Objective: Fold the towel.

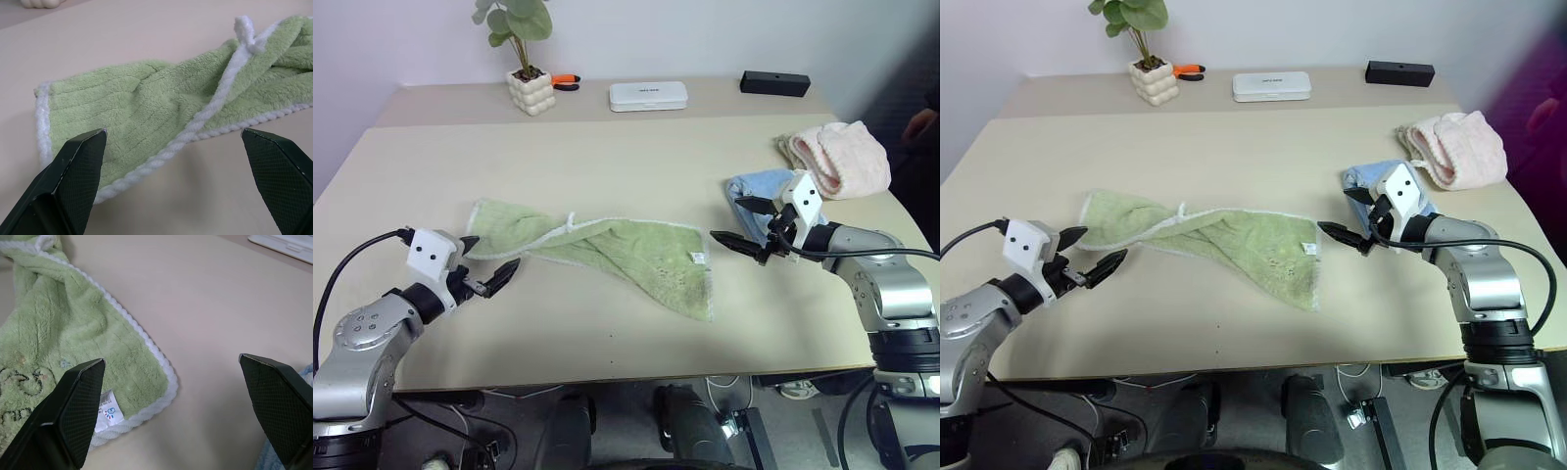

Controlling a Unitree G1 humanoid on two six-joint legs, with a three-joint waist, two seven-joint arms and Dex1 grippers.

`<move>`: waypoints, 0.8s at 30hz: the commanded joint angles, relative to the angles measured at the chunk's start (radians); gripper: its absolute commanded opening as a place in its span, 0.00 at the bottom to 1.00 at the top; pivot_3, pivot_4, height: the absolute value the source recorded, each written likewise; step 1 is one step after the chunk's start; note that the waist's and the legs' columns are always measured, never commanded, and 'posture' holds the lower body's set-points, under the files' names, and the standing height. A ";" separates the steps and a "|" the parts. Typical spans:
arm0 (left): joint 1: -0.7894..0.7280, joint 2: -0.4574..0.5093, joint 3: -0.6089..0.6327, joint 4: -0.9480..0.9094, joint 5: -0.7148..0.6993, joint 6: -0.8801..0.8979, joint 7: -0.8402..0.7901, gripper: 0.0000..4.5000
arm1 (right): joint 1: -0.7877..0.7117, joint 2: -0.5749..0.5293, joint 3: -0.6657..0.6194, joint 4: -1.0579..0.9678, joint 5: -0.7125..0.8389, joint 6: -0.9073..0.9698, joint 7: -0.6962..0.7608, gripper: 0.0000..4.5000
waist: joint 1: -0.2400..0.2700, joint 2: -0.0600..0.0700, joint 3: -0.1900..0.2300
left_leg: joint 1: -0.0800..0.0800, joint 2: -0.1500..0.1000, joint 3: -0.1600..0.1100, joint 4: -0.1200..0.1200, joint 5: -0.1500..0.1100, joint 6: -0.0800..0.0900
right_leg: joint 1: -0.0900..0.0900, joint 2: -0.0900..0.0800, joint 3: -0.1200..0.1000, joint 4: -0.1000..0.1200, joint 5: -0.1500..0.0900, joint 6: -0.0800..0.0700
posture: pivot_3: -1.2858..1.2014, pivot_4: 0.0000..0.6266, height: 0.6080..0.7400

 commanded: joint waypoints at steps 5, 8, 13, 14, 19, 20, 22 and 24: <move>0.031 0.004 0.024 -0.043 0.001 -0.014 0.005 1.00 | 0.025 -0.008 -0.021 -0.057 0.011 -0.013 -0.002 0.99 | 0.000 0.000 0.000 | 0.000 0.000 0.000 0.000 0.000 0.000 | 0.000 0.000 0.000 0.000 0.000 0.000 | 0.52 0.24 0.98; 0.033 0.006 0.023 -0.043 -0.001 -0.015 0.007 1.00 | 0.026 -0.008 -0.021 -0.058 0.011 -0.013 -0.002 0.99 | 0.000 0.000 0.000 | 0.000 0.000 0.000 0.000 0.000 0.000 | 0.000 0.000 0.000 0.000 0.000 0.000 | 0.52 0.24 0.98; 0.051 0.026 0.004 -0.067 0.014 -0.026 -0.015 1.00 | 0.032 0.030 0.001 -0.082 0.015 -0.008 -0.023 0.99 | -0.001 0.000 0.000 | 0.000 0.000 0.000 0.000 0.000 0.000 | 0.000 0.000 0.000 0.000 0.000 0.000 | 0.52 0.24 0.98; 0.052 0.033 -0.005 -0.076 0.021 -0.028 -0.021 1.00 | 0.035 0.047 0.010 -0.094 0.018 -0.005 -0.032 0.99 | -0.002 0.000 0.000 | 0.000 0.000 0.000 0.000 0.000 0.000 | 0.000 0.000 0.000 0.000 0.000 0.000 | 0.52 0.24 0.98; 0.034 0.077 -0.026 -0.060 0.033 -0.035 -0.077 1.00 | 0.038 0.109 0.036 -0.142 0.055 0.062 -0.044 0.99 | -0.001 0.000 0.000 | 0.000 0.000 0.000 0.000 0.000 0.000 | 0.000 0.000 0.000 0.000 0.000 0.000 | 0.52 0.24 0.98; 0.030 0.091 -0.030 -0.042 0.051 -0.030 -0.074 1.00 | 0.045 0.114 0.043 -0.157 0.057 0.074 -0.047 0.99 | -0.001 0.000 0.000 | 0.000 0.000 0.000 0.000 0.000 0.000 | 0.000 0.000 0.000 0.000 0.000 0.000 | 0.52 0.24 0.98; 0.014 0.158 -0.068 0.004 0.140 -0.059 -0.080 1.00 | 0.043 0.125 0.046 -0.187 0.069 0.091 -0.056 0.99 | 0.001 0.000 0.000 | 0.000 0.000 0.000 0.000 0.000 0.000 | 0.000 0.000 0.000 0.000 0.000 -0.001 | 0.52 0.24 0.98; -0.007 0.191 -0.087 0.051 0.186 -0.093 -0.083 1.00 | 0.039 0.136 0.043 -0.198 0.071 0.097 -0.077 0.99 | 0.000 0.000 0.000 | 0.000 0.000 0.000 0.000 0.000 0.000 | 0.000 0.000 0.000 0.000 -0.001 -0.003 | 0.52 0.24 0.98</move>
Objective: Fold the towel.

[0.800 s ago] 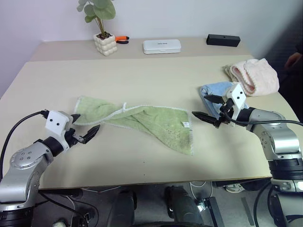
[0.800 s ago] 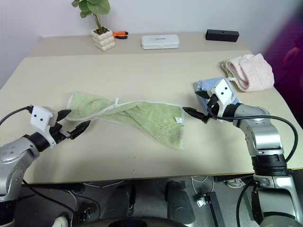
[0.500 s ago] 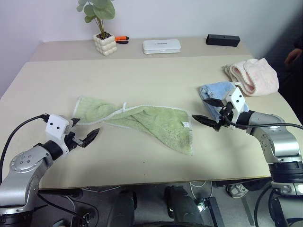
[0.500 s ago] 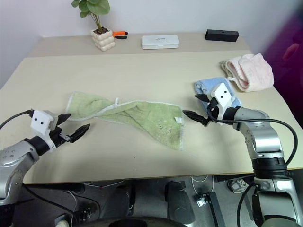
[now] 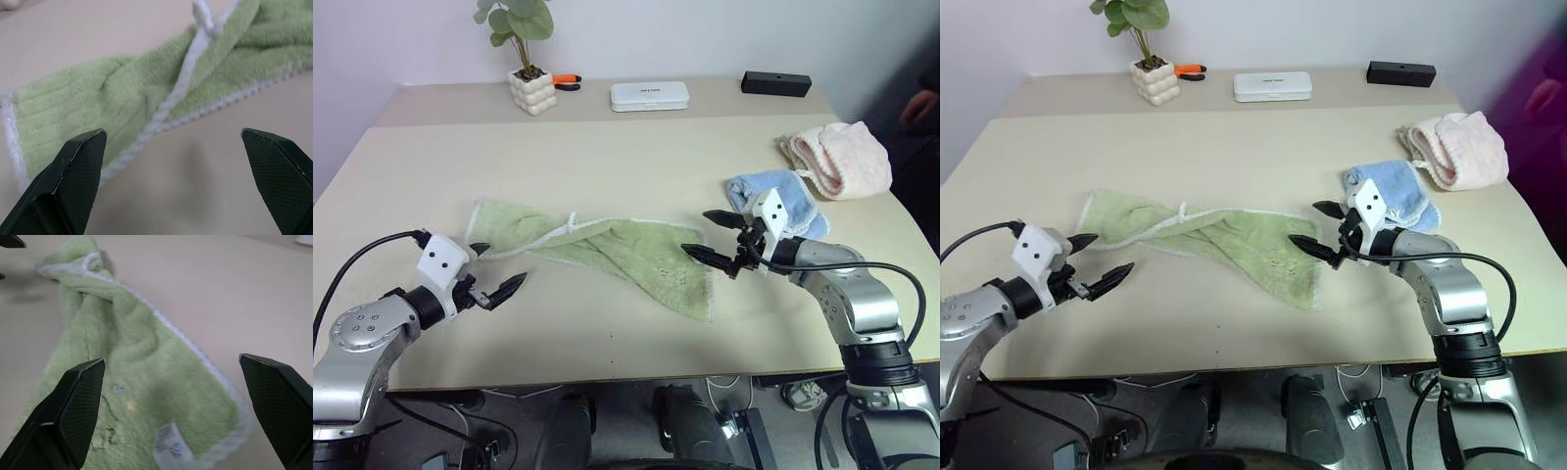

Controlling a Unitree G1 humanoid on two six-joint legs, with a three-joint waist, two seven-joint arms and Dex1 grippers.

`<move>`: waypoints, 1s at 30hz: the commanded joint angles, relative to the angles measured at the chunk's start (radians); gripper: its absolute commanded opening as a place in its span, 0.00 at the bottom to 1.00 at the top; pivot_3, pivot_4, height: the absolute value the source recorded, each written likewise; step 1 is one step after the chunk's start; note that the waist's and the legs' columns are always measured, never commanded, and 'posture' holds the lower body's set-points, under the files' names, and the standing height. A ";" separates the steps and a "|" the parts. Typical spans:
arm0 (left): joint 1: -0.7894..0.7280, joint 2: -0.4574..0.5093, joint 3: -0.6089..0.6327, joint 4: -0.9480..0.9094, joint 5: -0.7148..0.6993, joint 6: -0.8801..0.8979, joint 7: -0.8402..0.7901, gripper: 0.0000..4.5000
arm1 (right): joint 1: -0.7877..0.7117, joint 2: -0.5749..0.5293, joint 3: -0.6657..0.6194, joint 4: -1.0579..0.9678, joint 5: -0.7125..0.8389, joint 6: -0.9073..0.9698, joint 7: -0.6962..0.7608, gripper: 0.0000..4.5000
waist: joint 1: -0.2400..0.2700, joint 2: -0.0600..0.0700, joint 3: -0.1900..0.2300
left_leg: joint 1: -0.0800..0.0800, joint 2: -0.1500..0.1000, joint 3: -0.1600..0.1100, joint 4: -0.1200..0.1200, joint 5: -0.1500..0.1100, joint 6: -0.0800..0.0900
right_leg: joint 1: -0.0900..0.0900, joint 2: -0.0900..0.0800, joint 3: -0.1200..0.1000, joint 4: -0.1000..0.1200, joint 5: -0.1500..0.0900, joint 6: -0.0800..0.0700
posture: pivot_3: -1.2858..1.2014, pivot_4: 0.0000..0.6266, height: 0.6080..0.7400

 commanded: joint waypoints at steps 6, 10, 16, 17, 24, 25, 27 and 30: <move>-0.118 0.075 -0.039 0.220 0.154 -0.157 -0.020 1.00 | 0.017 0.021 -0.014 -0.087 0.015 -0.001 -0.060 0.99 | 0.000 0.000 0.000 | 0.000 0.000 0.000 -0.001 0.000 0.000 | -0.001 0.000 0.000 0.000 0.000 0.000 | 0.52 0.24 0.98; -0.224 0.064 -0.106 0.383 0.195 -0.230 -0.047 1.00 | 0.026 0.028 -0.016 -0.106 0.015 -0.006 -0.084 0.99 | 0.000 0.000 0.000 | -0.001 0.000 0.000 0.000 0.000 0.000 | -0.001 0.000 0.000 0.000 0.001 0.002 | 0.52 0.24 0.98; -0.373 0.052 -0.187 0.641 0.259 -0.378 -0.090 0.89 | 0.048 0.012 -0.040 -0.137 0.018 -0.009 -0.107 1.00 | 0.001 0.000 0.000 | -0.001 0.000 0.000 0.000 0.000 0.000 | -0.001 0.000 0.000 0.000 0.002 0.003 | 0.52 0.24 0.98; -0.382 0.049 -0.192 0.661 0.261 -0.394 -0.097 0.82 | 0.048 0.007 -0.045 -0.140 0.017 -0.010 -0.109 1.00 | 0.000 0.000 0.000 | -0.001 0.000 0.000 0.000 0.000 0.000 | -0.001 0.000 0.000 0.001 0.002 0.003 | 0.52 0.24 0.98; -0.360 0.042 -0.185 0.676 0.255 -0.447 -0.114 0.08 | 0.046 -0.022 -0.058 -0.155 0.013 0.002 -0.113 1.00 | -0.003 0.000 0.000 | 0.000 0.000 0.000 0.000 0.000 0.000 | -0.001 0.000 0.000 0.002 0.002 0.003 | 0.52 0.24 0.98; -0.349 0.044 -0.179 0.666 0.254 -0.446 -0.110 0.03 | 0.044 -0.029 -0.049 -0.151 0.001 -0.001 -0.111 1.00 | -0.003 0.000 0.000 | 0.000 0.000 0.000 0.000 0.000 0.000 | -0.001 0.000 0.000 0.002 0.002 0.003 | 0.52 0.24 0.98; -0.318 0.048 -0.160 0.632 0.251 -0.442 -0.092 0.03 | 0.032 -0.037 -0.029 -0.131 -0.019 -0.002 -0.112 1.00 | -0.003 0.000 0.000 | 0.000 0.000 0.000 0.000 0.000 0.000 | -0.001 0.000 0.000 0.002 0.002 0.003 | 0.52 0.24 0.98; -0.268 0.050 -0.123 0.566 0.231 -0.421 -0.080 0.03 | -0.007 -0.044 0.015 -0.067 -0.075 -0.004 -0.118 1.00 | -0.007 0.000 0.000 | 0.000 0.001 0.000 0.000 0.000 0.000 | -0.001 0.000 0.000 0.002 0.002 0.003 | 0.52 0.24 0.98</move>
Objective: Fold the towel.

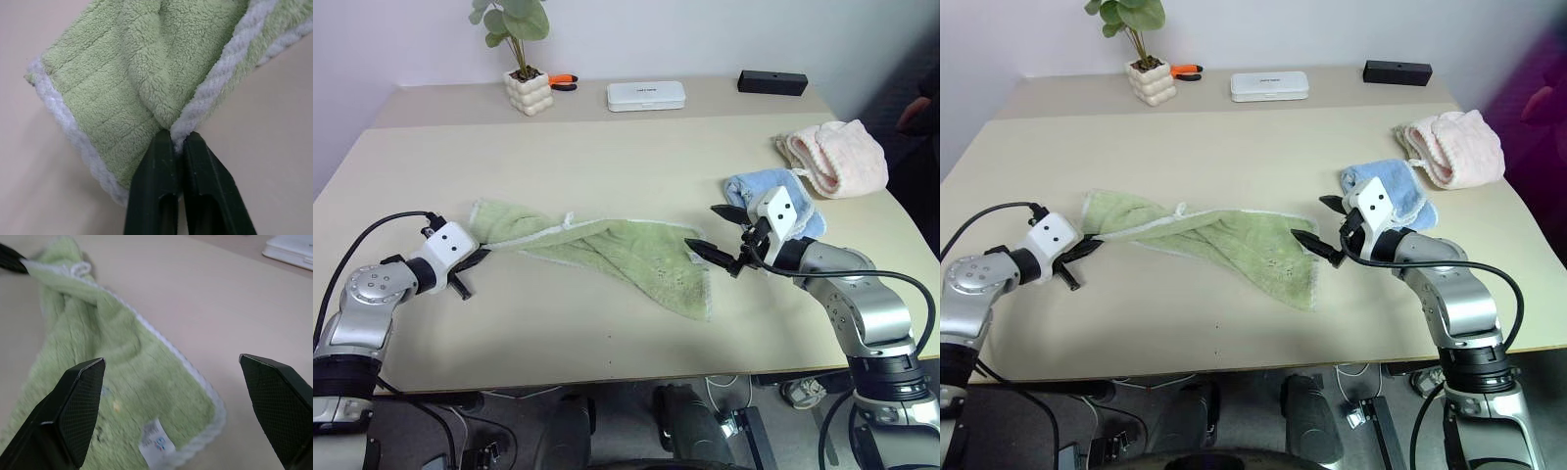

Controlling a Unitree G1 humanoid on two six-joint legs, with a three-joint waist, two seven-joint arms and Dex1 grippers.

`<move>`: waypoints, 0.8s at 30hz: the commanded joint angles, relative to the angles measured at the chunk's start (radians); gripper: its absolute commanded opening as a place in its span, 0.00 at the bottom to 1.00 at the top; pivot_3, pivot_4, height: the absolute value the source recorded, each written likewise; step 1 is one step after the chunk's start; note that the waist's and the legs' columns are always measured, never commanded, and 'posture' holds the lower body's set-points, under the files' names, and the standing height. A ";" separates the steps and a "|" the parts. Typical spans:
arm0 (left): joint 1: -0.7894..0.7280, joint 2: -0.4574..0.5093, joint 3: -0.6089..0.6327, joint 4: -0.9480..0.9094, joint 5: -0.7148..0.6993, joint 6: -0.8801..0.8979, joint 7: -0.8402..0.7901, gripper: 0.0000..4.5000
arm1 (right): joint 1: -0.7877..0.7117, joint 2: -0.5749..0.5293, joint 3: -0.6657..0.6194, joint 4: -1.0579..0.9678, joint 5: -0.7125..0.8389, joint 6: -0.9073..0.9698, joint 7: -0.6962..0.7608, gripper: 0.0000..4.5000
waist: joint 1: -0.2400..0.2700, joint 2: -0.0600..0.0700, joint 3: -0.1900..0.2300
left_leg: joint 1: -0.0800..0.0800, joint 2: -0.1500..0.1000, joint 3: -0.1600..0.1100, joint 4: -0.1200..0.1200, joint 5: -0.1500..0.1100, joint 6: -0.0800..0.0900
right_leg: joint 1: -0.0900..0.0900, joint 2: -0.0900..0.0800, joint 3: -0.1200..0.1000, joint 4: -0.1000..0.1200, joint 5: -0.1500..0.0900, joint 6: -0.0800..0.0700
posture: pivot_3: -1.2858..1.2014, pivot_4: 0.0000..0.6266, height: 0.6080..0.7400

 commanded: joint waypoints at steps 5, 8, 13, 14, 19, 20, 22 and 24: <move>0.118 0.009 0.087 -0.158 -0.030 0.053 0.034 0.03 | -0.156 0.006 0.110 0.216 -0.141 -0.043 -0.005 1.00 | -0.004 0.000 0.000 | 0.000 0.000 0.000 0.000 0.000 0.000 | 0.000 0.000 0.000 0.000 0.000 0.000 | 0.52 0.24 0.98; 0.141 0.000 0.109 -0.196 -0.049 0.090 0.046 0.03 | -0.233 0.032 0.133 0.344 -0.163 -0.018 -0.002 1.00 | -0.003 0.000 0.000 | 0.000 0.000 0.000 0.000 0.000 0.000 | -0.001 0.000 0.000 0.000 0.000 0.000 | 0.52 0.24 0.98; 0.170 -0.008 0.123 -0.246 -0.065 0.123 0.044 0.03 | -0.340 0.077 0.131 0.544 -0.165 0.040 0.012 1.00 | -0.001 0.000 0.000 | 0.000 0.000 0.000 0.000 0.000 0.000 | -0.001 0.000 0.000 0.000 0.000 0.000 | 0.52 0.24 0.98; 0.174 -0.008 0.123 -0.251 -0.064 0.124 0.045 0.03 | -0.351 0.077 0.138 0.572 -0.170 0.042 0.027 1.00 | 0.000 0.000 0.000 | 0.000 0.000 0.000 0.000 0.000 0.000 | -0.001 0.000 0.000 0.000 0.000 0.000 | 0.52 0.24 0.98; 0.178 -0.017 0.123 -0.270 -0.067 0.139 0.054 0.00 | -0.361 0.062 0.156 0.589 -0.172 0.065 0.100 0.83 | 0.002 0.000 0.000 | -0.001 0.000 0.000 0.000 0.000 0.000 | -0.001 0.000 0.000 0.000 0.000 0.000 | 0.52 0.24 0.98; 0.179 -0.020 0.122 -0.274 -0.067 0.141 0.057 0.00 | -0.361 0.058 0.160 0.584 -0.177 0.063 0.109 0.72 | 0.002 0.000 0.000 | 0.000 0.000 0.000 0.000 0.000 0.000 | -0.001 0.000 0.000 0.000 0.000 0.000 | 0.52 0.24 0.98; 0.183 -0.028 0.118 -0.281 -0.066 0.145 0.060 0.00 | -0.361 0.054 0.164 0.578 -0.187 0.052 0.122 0.51 | 0.002 0.000 0.000 | 0.000 0.000 0.000 0.000 0.000 0.000 | -0.001 0.000 0.000 0.000 0.000 0.000 | 0.52 0.24 0.98; 0.187 -0.033 0.116 -0.288 -0.065 0.149 0.062 0.00 | -0.362 0.048 0.167 0.571 -0.201 0.036 0.134 0.27 | 0.000 0.000 0.000 | 0.000 0.000 0.000 0.000 0.000 0.000 | -0.001 0.000 0.000 0.000 0.000 0.000 | 0.52 0.24 0.98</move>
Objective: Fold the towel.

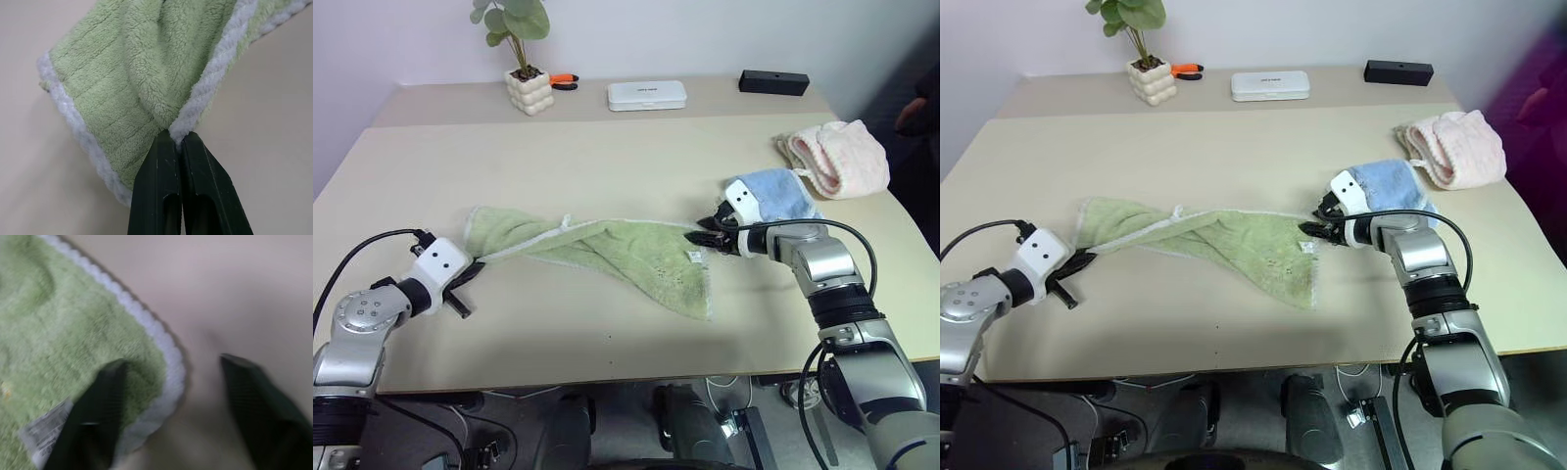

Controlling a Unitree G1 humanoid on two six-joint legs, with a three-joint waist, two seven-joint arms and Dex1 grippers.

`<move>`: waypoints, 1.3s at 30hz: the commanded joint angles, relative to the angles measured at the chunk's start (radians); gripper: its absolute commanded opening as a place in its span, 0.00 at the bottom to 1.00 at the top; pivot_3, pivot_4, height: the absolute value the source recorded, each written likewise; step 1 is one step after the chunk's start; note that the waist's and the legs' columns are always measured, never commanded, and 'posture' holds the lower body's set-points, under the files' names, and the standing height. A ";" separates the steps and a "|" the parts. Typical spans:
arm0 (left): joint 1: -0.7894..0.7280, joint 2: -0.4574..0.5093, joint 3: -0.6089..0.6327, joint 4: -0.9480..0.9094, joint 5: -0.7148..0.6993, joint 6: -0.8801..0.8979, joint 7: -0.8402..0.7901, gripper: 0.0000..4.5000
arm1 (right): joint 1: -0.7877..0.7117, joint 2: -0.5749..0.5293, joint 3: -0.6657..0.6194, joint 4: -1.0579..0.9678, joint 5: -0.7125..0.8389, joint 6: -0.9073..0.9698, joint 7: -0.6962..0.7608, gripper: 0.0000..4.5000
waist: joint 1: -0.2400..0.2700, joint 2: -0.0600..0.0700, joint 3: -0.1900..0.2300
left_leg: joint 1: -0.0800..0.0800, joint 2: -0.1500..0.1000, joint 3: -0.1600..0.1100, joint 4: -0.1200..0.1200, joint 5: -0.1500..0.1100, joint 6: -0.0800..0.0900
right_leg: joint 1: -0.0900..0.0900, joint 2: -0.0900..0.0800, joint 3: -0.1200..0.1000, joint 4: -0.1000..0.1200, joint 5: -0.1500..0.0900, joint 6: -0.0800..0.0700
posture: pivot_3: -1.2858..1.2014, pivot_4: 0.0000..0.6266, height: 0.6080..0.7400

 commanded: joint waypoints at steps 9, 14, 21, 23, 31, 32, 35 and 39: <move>-0.082 -0.008 0.036 -0.023 -0.049 0.061 0.006 0.00 | -0.084 -0.072 0.008 0.025 -0.105 -0.212 0.013 0.01 | 0.001 0.000 0.000 | 0.000 0.000 0.000 0.000 0.000 0.000 | 0.000 0.000 0.000 0.000 0.000 0.000 | 0.52 0.24 0.98; -0.558 -0.048 0.020 0.288 -0.016 0.023 0.145 0.00 | -0.374 -0.095 -0.017 0.278 -0.213 -0.479 -0.164 0.01 | 0.010 0.001 0.004 | -0.002 -0.001 -0.001 0.001 0.000 0.000 | -0.002 0.000 -0.001 0.000 0.000 0.000 | 0.52 0.24 0.98; -1.032 -0.018 0.036 0.699 0.019 -0.145 0.251 0.00 | -0.663 -0.120 -0.076 0.440 -0.213 -0.670 -0.232 0.01 | -0.022 0.000 0.006 | -0.015 -0.002 0.001 -0.001 0.005 -0.009 | -0.012 -0.003 -0.002 -0.004 0.008 0.004 | 0.52 0.24 0.98; -1.035 0.003 0.034 0.715 0.011 -0.161 0.215 0.00 | -0.658 -0.122 -0.088 0.412 -0.193 -0.677 -0.192 0.01 | -0.030 0.000 0.006 | -0.017 -0.002 0.005 -0.002 0.005 -0.009 | -0.017 -0.004 -0.002 -0.004 0.008 0.004 | 0.52 0.24 0.98; -0.499 0.124 0.122 0.325 -0.142 -0.043 -0.113 0.00 | -0.223 -0.198 -0.093 -0.148 0.029 -0.452 0.138 0.01 | -0.055 0.001 0.006 | -0.015 0.000 0.007 -0.011 0.006 -0.009 | -0.021 -0.004 -0.001 -0.001 0.008 0.004 | 0.52 0.24 0.98; -0.367 0.145 0.154 0.224 -0.174 -0.003 -0.164 0.00 | -0.130 -0.225 -0.099 -0.254 0.078 -0.381 0.179 0.01 | -0.053 0.001 0.006 | -0.014 0.000 0.008 -0.013 0.005 -0.009 | -0.020 -0.004 0.000 -0.001 0.008 0.004 | 0.52 0.24 0.98; -0.101 0.193 0.227 0.042 -0.217 0.087 -0.246 0.00 | 0.035 -0.289 -0.126 -0.434 0.169 -0.241 0.233 0.01 | -0.045 0.002 0.009 | -0.015 0.002 0.009 -0.010 0.005 -0.009 | -0.022 -0.004 -0.001 -0.001 0.007 0.003 | 0.52 0.24 0.98; 0.176 0.234 0.363 -0.123 -0.248 0.218 -0.334 0.00 | 0.222 -0.361 -0.163 -0.573 0.248 -0.116 0.293 0.01 | -0.026 0.001 0.009 | -0.014 0.003 0.008 0.001 0.005 -0.009 | -0.018 -0.001 -0.001 0.001 0.007 -0.001 | 0.52 0.24 0.98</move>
